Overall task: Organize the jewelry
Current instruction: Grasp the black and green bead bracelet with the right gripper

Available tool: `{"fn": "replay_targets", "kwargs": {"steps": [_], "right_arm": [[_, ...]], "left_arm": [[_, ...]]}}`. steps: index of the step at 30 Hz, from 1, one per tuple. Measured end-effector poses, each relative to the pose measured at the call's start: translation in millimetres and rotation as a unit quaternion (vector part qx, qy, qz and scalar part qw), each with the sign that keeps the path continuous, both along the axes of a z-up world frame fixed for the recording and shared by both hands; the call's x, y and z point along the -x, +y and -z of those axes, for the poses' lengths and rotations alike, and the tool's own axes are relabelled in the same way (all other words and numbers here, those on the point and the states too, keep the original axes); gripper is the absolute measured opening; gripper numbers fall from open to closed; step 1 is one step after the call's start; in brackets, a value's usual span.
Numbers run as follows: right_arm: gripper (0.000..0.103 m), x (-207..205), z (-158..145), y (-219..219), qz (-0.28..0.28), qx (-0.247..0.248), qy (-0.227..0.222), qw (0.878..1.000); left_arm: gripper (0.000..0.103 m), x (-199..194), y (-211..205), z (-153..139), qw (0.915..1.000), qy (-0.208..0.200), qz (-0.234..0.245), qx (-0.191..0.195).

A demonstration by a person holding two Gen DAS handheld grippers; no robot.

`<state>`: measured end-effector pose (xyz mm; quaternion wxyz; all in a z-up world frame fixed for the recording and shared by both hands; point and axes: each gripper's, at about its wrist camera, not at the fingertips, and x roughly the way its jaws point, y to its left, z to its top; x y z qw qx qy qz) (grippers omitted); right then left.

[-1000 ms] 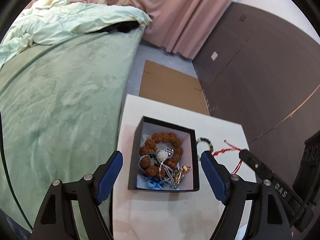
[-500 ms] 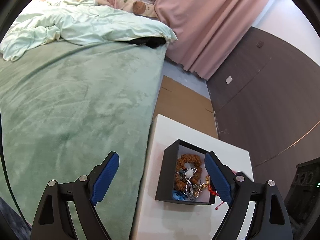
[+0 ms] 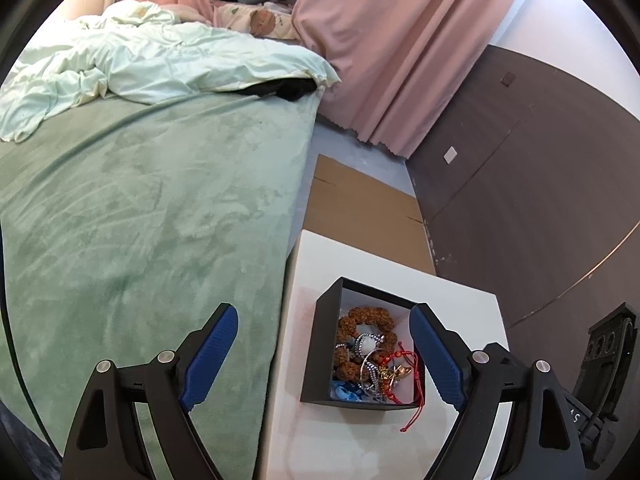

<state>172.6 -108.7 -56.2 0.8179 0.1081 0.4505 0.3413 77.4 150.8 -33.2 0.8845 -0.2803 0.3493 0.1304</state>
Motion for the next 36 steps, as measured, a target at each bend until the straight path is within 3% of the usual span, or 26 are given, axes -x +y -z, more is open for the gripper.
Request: {"fn": "replay_targets", "kwargs": {"steps": [9, 13, 17, 27, 36], "right_arm": [[0.070, -8, -9, -34, 0.027, 0.011, -0.013, 0.999], [0.077, -17, -7, -50, 0.048, 0.018, -0.009, 0.999], [0.077, -27, -3, -62, 0.063, 0.024, -0.001, 0.998], [0.078, -46, 12, -61, 0.078, 0.068, 0.019, 0.994], [0.078, -74, 30, -63, 0.074, 0.106, 0.032, 0.991]], "left_arm": [[0.088, -11, -20, 2, 0.9998, 0.001, 0.017, -0.013], [0.088, -19, -31, 5, 0.9994, 0.007, 0.028, -0.018], [0.088, -27, -41, 6, 0.9987, 0.008, 0.042, -0.026], [0.088, -46, -65, 4, 0.9954, -0.002, 0.086, -0.042], [0.088, -62, -56, 3, 0.9962, 0.000, 0.079, -0.036]]}}
